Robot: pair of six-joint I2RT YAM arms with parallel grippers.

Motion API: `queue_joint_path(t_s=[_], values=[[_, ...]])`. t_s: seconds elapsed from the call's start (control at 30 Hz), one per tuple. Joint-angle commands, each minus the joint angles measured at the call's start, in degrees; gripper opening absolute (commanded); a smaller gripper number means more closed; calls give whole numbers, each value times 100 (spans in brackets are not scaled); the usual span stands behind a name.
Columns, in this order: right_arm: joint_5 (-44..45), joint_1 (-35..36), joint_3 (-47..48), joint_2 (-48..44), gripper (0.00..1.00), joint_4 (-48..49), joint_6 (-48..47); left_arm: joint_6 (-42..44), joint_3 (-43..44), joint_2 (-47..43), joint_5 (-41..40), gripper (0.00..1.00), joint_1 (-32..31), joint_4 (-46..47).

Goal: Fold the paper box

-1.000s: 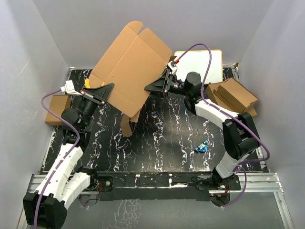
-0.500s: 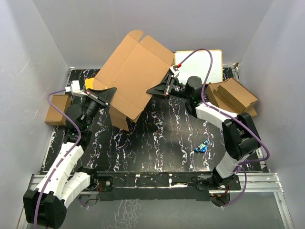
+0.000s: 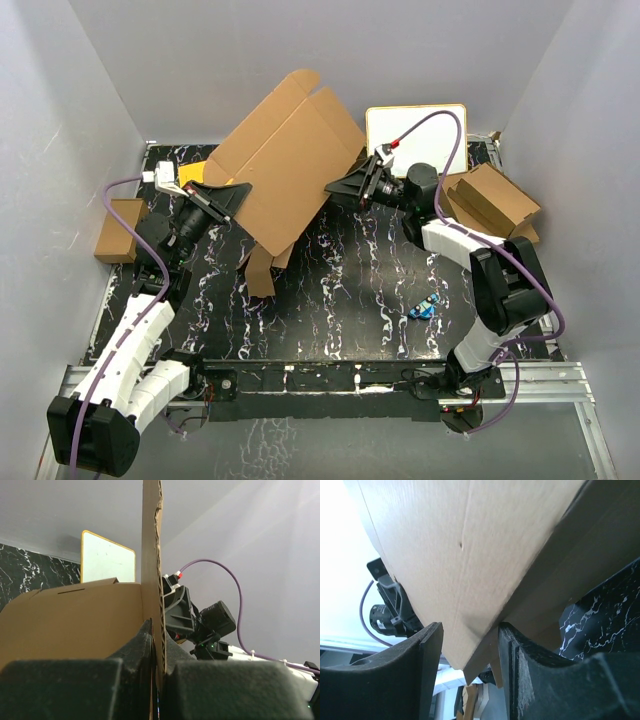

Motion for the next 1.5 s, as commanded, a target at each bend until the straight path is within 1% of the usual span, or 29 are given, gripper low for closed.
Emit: queue_joint_path(t_s=[0.0,0.27,0.33,0.43,0.5,0.57,0.63,0.8,1.0,1.03,1.07,1.17,1.23,1.3,1.47], values=[[157,-287,9,-364,52,512,110,-44,143,-109,480,0,-36,149],[176,-490,153,-238,52,393,128,-190,258,-89,750,0,-36,201],[155,-513,228,-185,51,386,126,-185,280,-92,780,0,-37,168],[151,-534,250,-185,42,387,118,-142,278,-114,765,0,-38,101],[143,-533,231,-179,29,434,108,-131,283,-115,749,0,-36,98],[148,-531,212,-191,20,473,106,-132,288,-102,748,0,-36,106],[151,-542,206,-202,14,491,120,-124,304,-78,748,0,-38,114],[134,-541,173,-234,8,519,167,-25,403,-37,699,0,-29,80],[116,-558,133,-291,8,526,210,143,565,-2,635,0,-36,-25],[116,-559,123,-301,9,533,220,161,589,-2,627,0,-36,-36],[102,-563,119,-308,14,549,222,180,604,0,613,0,-34,-50],[61,-557,118,-333,31,532,180,233,666,-2,562,0,-27,-100],[42,-559,110,-344,38,503,166,256,701,-2,530,0,-31,-120],[11,-562,104,-365,42,473,132,265,729,-3,505,0,-35,-114],[-103,-571,38,-452,47,422,20,298,770,-15,421,0,-36,-118]])
